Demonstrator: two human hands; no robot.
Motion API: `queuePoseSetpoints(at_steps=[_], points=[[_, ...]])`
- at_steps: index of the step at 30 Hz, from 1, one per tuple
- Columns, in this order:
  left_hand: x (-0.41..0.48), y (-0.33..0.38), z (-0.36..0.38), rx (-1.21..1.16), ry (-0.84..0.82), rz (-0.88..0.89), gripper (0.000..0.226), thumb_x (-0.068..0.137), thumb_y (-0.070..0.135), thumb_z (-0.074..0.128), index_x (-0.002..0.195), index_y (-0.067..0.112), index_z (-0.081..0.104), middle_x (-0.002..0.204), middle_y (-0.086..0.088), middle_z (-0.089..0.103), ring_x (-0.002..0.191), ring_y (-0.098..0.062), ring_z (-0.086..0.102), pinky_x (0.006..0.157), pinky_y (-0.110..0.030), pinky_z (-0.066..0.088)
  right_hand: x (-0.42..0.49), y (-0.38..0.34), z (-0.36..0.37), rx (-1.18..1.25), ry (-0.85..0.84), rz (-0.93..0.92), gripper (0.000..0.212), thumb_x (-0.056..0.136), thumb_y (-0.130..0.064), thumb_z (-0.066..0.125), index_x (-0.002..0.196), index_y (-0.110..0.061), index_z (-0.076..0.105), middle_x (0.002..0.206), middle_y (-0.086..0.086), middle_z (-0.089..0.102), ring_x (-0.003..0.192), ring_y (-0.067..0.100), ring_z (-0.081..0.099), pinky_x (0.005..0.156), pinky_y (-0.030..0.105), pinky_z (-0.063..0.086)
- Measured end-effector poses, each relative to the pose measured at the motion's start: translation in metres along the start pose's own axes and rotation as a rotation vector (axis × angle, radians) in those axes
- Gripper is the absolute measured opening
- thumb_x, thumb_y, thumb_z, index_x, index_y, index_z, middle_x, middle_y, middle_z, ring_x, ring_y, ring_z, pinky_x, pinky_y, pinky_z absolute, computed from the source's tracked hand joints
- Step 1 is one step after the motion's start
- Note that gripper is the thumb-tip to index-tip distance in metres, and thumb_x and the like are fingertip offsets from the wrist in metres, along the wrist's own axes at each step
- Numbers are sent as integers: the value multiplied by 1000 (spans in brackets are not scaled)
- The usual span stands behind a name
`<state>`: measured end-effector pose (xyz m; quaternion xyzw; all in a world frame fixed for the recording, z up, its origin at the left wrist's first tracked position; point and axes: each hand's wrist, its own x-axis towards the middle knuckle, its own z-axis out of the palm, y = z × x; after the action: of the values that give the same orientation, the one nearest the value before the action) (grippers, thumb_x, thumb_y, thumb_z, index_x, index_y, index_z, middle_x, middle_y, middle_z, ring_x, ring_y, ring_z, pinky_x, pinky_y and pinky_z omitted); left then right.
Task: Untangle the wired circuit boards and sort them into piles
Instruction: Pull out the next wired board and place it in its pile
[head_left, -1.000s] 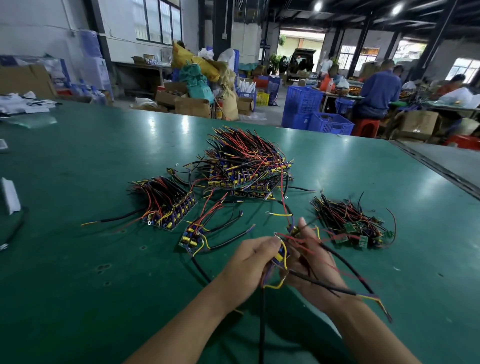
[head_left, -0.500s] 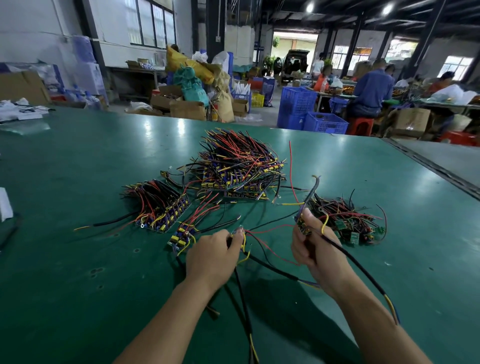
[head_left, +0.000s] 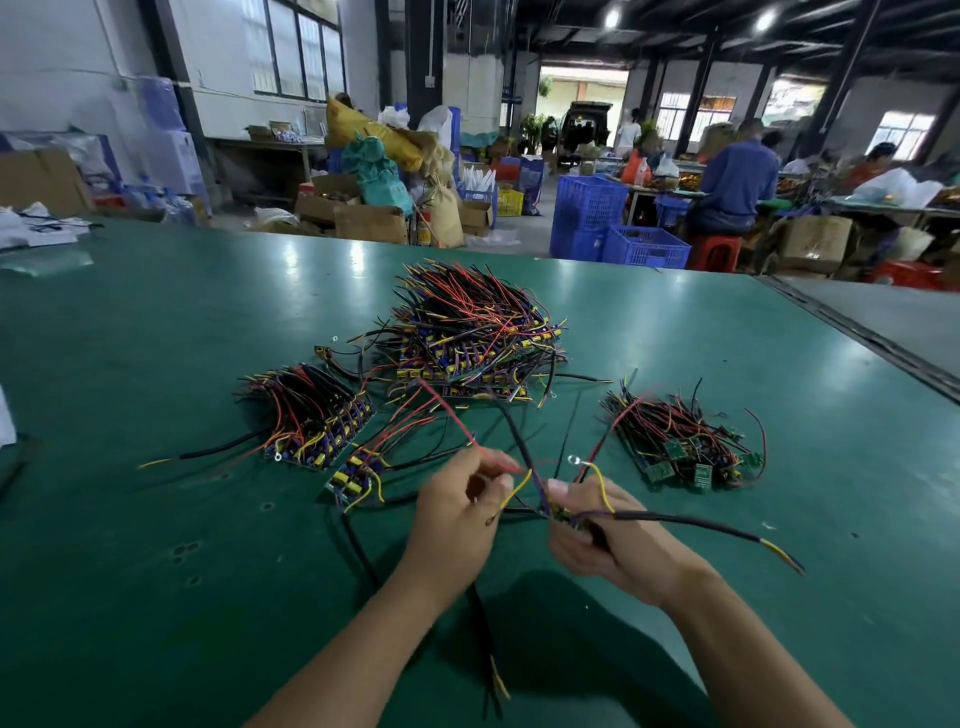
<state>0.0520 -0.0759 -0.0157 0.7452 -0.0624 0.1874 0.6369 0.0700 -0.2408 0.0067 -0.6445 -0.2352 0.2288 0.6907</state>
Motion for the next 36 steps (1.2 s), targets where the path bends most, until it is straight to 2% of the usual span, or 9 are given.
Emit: queuePoseSetpoints(at_steps=[3, 10, 15, 20, 23, 25, 29, 32, 36], points=[[-4, 8, 9, -431, -128, -188, 16, 91, 6, 53, 97, 14, 66, 68, 4, 63, 47, -6, 46, 44, -19, 33, -1, 1, -2, -16, -31, 64, 51, 87, -37, 56, 48, -14, 33, 35, 0, 25, 37, 13, 17, 44, 24, 20], [2, 16, -4, -853, -215, -291, 28, 79, 9, 52, 87, 15, 78, 72, -2, 67, 63, -9, 58, 56, -19, 42, 5, 6, -4, 22, 102, 122, 55, 74, -54, 66, 47, -18, 35, 34, 1, 24, 34, 12, 18, 38, 21, 22], [1, 16, -6, -704, -256, -210, 31, 78, 2, 65, 109, 6, 62, 60, -4, 62, 59, -10, 58, 60, -19, 47, 10, 13, -2, -39, 222, 20, 59, 76, -59, 62, 46, -18, 32, 33, 2, 25, 32, 12, 20, 38, 18, 23], [0, 15, -1, -488, -279, -325, 36, 70, 19, 83, 90, 14, 53, 70, 3, 54, 57, -9, 50, 50, -21, 43, 9, 13, -2, -140, 248, -98, 61, 80, -61, 55, 40, -19, 35, 33, 3, 28, 32, 14, 23, 42, 21, 26], [-5, 18, 2, -465, -378, -542, 33, 92, 46, 56, 70, 21, 55, 63, 1, 52, 52, -13, 48, 43, -21, 36, 10, 13, -1, -122, 259, -122, 59, 80, -60, 54, 39, -21, 37, 33, 2, 29, 31, 14, 25, 42, 20, 28], [-7, 15, 3, -469, -360, -615, 39, 102, 33, 42, 69, 20, 57, 61, -2, 55, 46, -14, 46, 41, -18, 34, 11, 14, -2, -92, 255, -141, 58, 82, -59, 52, 39, -22, 37, 34, -1, 30, 31, 13, 25, 42, 19, 28], [-9, 15, 1, -488, -440, -571, 19, 97, 10, 44, 81, 17, 52, 64, -1, 60, 43, -14, 46, 39, -16, 30, 12, 16, -5, -65, 231, -160, 57, 83, -56, 54, 41, -20, 41, 35, -2, 32, 32, 11, 26, 40, 16, 28], [-7, 15, -2, -584, -512, -506, 6, 83, 23, 58, 81, 21, 52, 64, -1, 60, 45, -14, 47, 41, -15, 29, 10, 15, -7, -58, 166, -168, 55, 86, -51, 55, 41, -22, 43, 36, 0, 34, 32, 10, 28, 40, 15, 29], [-9, 12, 0, -469, -509, -342, 22, 76, 46, 63, 67, 26, 58, 60, 0, 53, 44, -10, 40, 40, -17, 26, 8, 11, -4, -44, 127, -138, 52, 83, -52, 57, 42, -22, 46, 37, -6, 33, 32, 7, 28, 41, 15, 29]])
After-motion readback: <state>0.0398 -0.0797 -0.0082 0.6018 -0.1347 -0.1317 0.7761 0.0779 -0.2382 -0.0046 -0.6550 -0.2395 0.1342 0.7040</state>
